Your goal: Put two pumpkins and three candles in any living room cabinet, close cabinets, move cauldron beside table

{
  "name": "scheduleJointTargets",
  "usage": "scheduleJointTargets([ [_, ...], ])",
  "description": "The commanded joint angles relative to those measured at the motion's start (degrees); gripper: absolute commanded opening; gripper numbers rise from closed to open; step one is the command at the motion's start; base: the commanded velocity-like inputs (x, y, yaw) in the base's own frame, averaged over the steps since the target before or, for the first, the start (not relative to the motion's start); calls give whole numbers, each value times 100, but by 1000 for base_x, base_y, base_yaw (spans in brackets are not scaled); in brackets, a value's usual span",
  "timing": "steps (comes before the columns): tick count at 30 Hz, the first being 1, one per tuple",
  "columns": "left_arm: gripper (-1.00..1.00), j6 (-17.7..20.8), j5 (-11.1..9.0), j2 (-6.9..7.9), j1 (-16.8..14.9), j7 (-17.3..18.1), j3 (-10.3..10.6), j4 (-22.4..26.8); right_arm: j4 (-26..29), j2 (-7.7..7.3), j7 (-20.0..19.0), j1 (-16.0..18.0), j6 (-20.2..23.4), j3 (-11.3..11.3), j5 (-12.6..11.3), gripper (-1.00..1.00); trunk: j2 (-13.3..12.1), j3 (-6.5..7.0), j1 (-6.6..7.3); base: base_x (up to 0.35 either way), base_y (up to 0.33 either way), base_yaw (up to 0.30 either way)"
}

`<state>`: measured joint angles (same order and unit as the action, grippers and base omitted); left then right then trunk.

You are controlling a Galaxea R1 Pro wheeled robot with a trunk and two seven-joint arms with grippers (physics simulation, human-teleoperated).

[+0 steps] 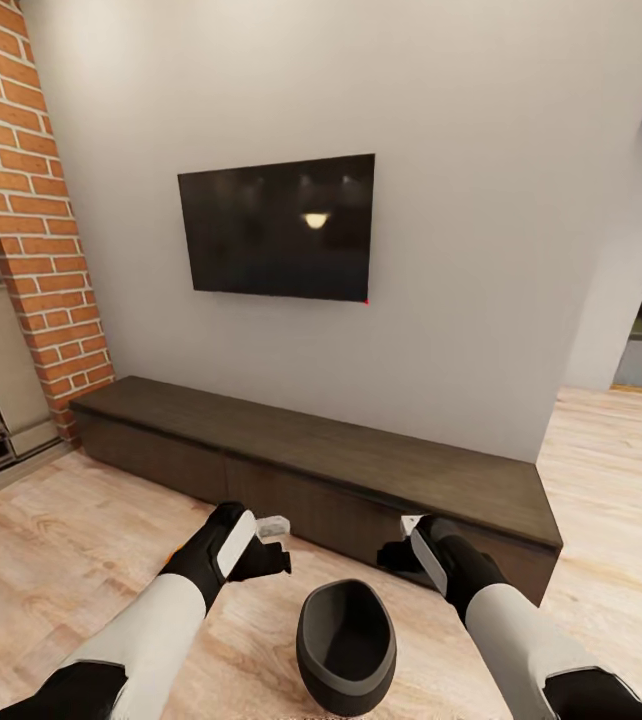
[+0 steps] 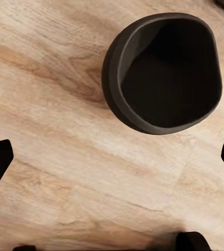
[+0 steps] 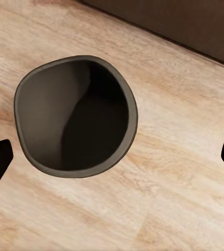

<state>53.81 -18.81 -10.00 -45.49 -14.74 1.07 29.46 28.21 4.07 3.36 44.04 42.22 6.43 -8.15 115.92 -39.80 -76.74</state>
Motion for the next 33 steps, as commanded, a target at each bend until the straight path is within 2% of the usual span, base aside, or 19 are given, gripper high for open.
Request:
scheduleJointTargets([
  [1, 100, -596, -63, 0, -8, -37, 9, -236, -4, -14, 34, 6, 21, 28, -55, 100, 45, -25, -22, 0, 0, 0],
  [3, 100, -1427, -52, 0, -11, -33, 22, -786, -63, -31, 28, 2, 12, 26, -55, 100, 125, -61, -66, 0, 0, 0],
  [4, 100, -1641, -52, 0, -11, -36, 26, -916, -87, -34, 27, 2, 4, 26, -55, 100, 165, -79, -88, 0, 0, 0],
  [6, 100, -2572, -57, 0, -12, -52, 38, -1370, -330, -42, 31, 0, -223, 27, -53, 100, 245, -115, -132, 0, 0, 0],
  [8, 100, -2758, -57, 0, -12, -43, 37, -1462, -436, -43, 32, 0, -393, 30, -46, 100, 325, -150, -176, 0, 0, 0],
  [13, 100, -2957, -53, 0, -12, -38, 42, -1553, -553, -40, 39, 0, -660, 34, -20, 100, 526, -240, -285, 0, 0, 0],
  [19, 100, -2990, -52, 0, -12, -36, 42, -1591, -561, -53, 46, 0, -1013, 36, 4, 100, 766, -348, -417, 0, 0, 0],
  [33, 100, -2999, -51, 0, -12, -13, 77, -1636, -554, -44, 46, 0, -1084, 42, -35, 100, 1328, -599, -725, 0, 0, 0],
])
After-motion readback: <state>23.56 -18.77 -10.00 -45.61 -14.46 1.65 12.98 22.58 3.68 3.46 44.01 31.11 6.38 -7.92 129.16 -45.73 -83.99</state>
